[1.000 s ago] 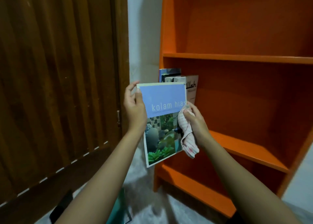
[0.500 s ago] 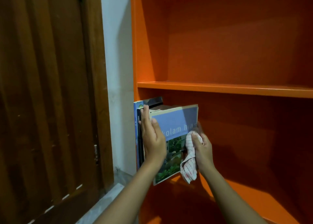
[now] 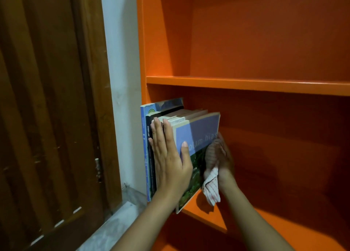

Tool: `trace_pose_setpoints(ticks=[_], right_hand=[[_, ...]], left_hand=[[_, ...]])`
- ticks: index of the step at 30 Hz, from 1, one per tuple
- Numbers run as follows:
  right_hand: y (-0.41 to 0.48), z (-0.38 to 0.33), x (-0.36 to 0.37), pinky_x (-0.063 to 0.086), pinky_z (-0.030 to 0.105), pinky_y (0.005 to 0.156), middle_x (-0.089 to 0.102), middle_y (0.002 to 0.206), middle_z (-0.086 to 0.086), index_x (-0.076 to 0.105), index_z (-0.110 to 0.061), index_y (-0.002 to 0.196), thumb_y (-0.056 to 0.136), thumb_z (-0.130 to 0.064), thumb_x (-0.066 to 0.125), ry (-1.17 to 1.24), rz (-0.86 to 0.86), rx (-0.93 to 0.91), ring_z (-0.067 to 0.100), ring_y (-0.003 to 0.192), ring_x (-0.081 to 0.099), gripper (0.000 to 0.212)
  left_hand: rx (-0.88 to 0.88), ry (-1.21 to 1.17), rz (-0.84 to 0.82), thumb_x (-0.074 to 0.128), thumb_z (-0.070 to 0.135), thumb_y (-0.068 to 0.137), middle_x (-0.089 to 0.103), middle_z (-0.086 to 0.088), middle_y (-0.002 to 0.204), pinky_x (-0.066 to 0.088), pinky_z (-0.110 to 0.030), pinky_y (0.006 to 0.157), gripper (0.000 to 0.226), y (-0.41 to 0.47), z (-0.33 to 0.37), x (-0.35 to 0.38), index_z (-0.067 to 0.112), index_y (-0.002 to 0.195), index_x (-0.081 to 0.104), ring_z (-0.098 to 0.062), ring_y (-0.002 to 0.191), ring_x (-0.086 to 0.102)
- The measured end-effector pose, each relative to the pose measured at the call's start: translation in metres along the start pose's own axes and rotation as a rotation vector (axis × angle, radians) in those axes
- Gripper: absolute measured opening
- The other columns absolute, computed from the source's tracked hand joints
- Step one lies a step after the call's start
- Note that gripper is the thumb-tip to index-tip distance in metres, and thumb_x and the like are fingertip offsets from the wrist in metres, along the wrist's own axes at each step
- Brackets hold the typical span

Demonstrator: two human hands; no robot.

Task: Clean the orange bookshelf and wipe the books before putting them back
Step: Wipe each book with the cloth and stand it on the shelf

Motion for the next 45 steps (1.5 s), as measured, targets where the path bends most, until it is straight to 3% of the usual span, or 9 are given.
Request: trace_pose_setpoints(ticks=[3,6,8,10,14,25,31,40,45], right_hand=[[0.000,0.002,0.013,0.044,0.032,0.103,0.056,0.133,0.005,0.053,-0.015,0.130,0.066,-0.058,0.073,0.011,-0.036,0.020,0.016,0.123,0.053,0.080],[-0.001,0.011,0.017,0.046,0.025,0.099,0.055,0.134,0.006,0.050,-0.008,0.132,0.094,-0.019,0.050,-0.022,-0.076,0.002,0.011,0.120,0.055,0.040],[-0.003,0.012,0.019,0.046,0.014,0.092,0.054,0.131,0.001,0.049,-0.009,0.131,0.097,-0.006,0.042,-0.073,-0.096,-0.018,-0.004,0.112,0.056,0.035],[-0.004,0.011,0.020,0.045,0.011,0.091,0.054,0.129,-0.002,0.049,-0.010,0.131,0.097,-0.007,0.041,-0.107,-0.098,-0.022,-0.008,0.110,0.055,0.034],[-0.006,0.009,0.015,0.044,0.014,0.096,0.051,0.136,0.003,0.050,-0.008,0.133,0.096,-0.010,0.046,-0.150,-0.081,-0.008,0.010,0.123,0.050,0.037],[-0.018,0.006,-0.002,0.040,0.024,0.092,0.055,0.129,0.001,0.055,-0.017,0.129,0.097,-0.011,0.048,-0.311,0.006,0.074,0.014,0.117,0.051,0.033],[-0.025,-0.005,-0.011,0.042,0.029,0.095,0.055,0.132,0.001,0.057,-0.020,0.125,0.096,-0.012,0.049,-0.328,0.012,0.074,0.016,0.120,0.051,0.031],[-0.040,-0.038,-0.013,0.037,0.027,0.092,0.052,0.131,-0.002,0.052,-0.021,0.130,0.097,-0.018,0.049,-0.376,-0.032,0.057,0.019,0.124,0.047,0.033],[-0.048,-0.064,-0.008,0.041,0.034,0.094,0.054,0.133,0.003,0.052,-0.019,0.131,0.097,-0.024,0.050,-0.470,-0.037,0.004,0.022,0.122,0.049,0.035]], left_hand=[[0.034,0.017,0.002,0.035,0.029,0.097,-0.008,-0.006,0.158,-0.005,-0.040,0.119,0.069,-0.002,-0.002,0.000,0.021,0.150,-0.009,-0.023,0.146,-0.010],[0.034,0.024,0.023,0.036,0.026,0.097,-0.004,-0.011,0.158,-0.002,-0.041,0.119,0.067,-0.004,-0.007,-0.001,0.015,0.150,-0.004,-0.024,0.146,-0.008],[0.018,0.004,0.043,0.037,0.025,0.097,-0.001,-0.010,0.159,-0.002,-0.041,0.119,0.066,-0.004,-0.011,-0.002,0.016,0.150,-0.001,-0.023,0.147,-0.007],[0.009,0.001,0.054,0.037,0.025,0.097,0.000,-0.010,0.159,-0.005,-0.038,0.119,0.066,-0.004,-0.013,-0.003,0.019,0.150,-0.002,-0.022,0.147,-0.006],[0.021,0.013,0.044,0.036,0.027,0.097,-0.001,-0.008,0.158,-0.005,-0.039,0.119,0.067,-0.003,-0.013,-0.003,0.022,0.150,-0.005,-0.022,0.147,-0.007],[0.011,0.097,-0.046,0.036,0.029,0.095,-0.005,-0.008,0.158,-0.005,-0.040,0.119,0.067,-0.003,-0.012,-0.004,0.017,0.150,-0.001,-0.024,0.146,-0.008],[-0.018,0.101,-0.101,0.034,0.030,0.093,-0.003,-0.007,0.159,0.006,-0.047,0.119,0.067,-0.003,-0.008,-0.008,0.015,0.150,0.003,-0.022,0.146,-0.007],[-0.077,0.110,-0.185,0.037,0.027,0.094,-0.004,0.000,0.159,0.001,-0.032,0.118,0.067,-0.003,0.001,-0.019,0.017,0.150,0.003,-0.014,0.146,-0.008],[-0.129,0.066,-0.216,0.040,0.022,0.099,0.010,-0.001,0.158,0.008,-0.031,0.118,0.058,0.003,0.007,-0.044,0.016,0.150,0.014,-0.015,0.146,0.002]])
Point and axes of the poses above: each hand's wrist, its own y-axis towards the middle knuckle, its own x-axis out of the palm, z = x × y, the point moved 10 cm from there along y, towards the middle knuckle
